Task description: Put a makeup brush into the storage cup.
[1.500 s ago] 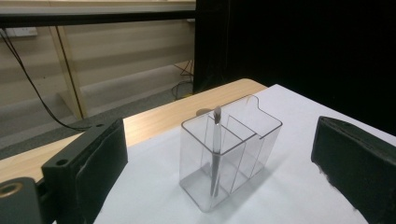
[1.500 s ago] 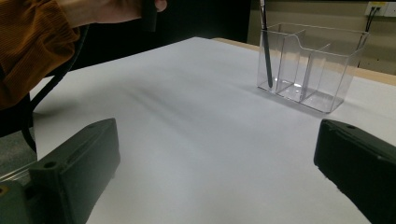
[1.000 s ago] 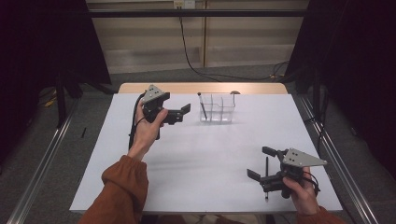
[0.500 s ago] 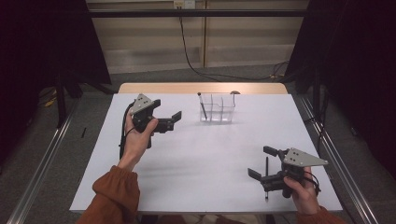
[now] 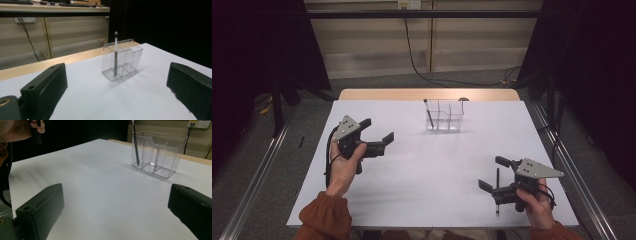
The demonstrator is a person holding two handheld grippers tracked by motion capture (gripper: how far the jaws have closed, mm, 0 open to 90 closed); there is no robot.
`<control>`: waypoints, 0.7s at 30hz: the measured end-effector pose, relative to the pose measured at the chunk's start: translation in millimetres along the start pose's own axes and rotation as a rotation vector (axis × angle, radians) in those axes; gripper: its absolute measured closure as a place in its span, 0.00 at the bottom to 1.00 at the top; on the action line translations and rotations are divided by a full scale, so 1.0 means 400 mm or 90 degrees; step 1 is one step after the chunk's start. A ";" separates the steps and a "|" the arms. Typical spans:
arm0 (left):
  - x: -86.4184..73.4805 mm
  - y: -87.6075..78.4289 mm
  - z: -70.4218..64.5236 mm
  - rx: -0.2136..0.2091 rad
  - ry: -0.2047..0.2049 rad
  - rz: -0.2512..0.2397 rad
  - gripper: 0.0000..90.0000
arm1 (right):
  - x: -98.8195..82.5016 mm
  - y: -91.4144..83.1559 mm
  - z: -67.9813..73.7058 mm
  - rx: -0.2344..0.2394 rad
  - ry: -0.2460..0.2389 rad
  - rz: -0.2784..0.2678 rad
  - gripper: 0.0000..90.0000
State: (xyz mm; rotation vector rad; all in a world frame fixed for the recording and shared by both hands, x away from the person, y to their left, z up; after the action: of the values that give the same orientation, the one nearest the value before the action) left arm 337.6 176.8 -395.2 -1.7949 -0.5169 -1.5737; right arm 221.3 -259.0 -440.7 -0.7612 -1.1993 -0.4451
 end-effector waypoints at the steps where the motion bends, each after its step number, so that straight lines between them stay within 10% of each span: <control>1: -0.005 -0.007 -0.003 -0.002 -0.001 -0.001 0.03 | 0.000 -0.001 0.000 -0.001 -0.001 0.000 0.00; 21: -0.080 -0.121 -0.027 0.024 0.004 0.013 0.03 | -0.006 -0.042 -0.023 -0.055 0.018 -0.024 0.00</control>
State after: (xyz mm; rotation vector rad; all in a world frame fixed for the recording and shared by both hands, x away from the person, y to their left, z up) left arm 290.8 206.7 -414.7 -1.7610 -0.5197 -1.5462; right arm 215.4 -277.2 -439.8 -0.8039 -1.1751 -0.5402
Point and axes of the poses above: each handheld gripper's, and its own axes: y roughly forward along the jaws, x roughly out of its top, z roughly to its left, the point moved 1 cm from there along y, roughly forward along the jaws, and after that the axes turned 4 degrees about y, right-handed, at the moved point
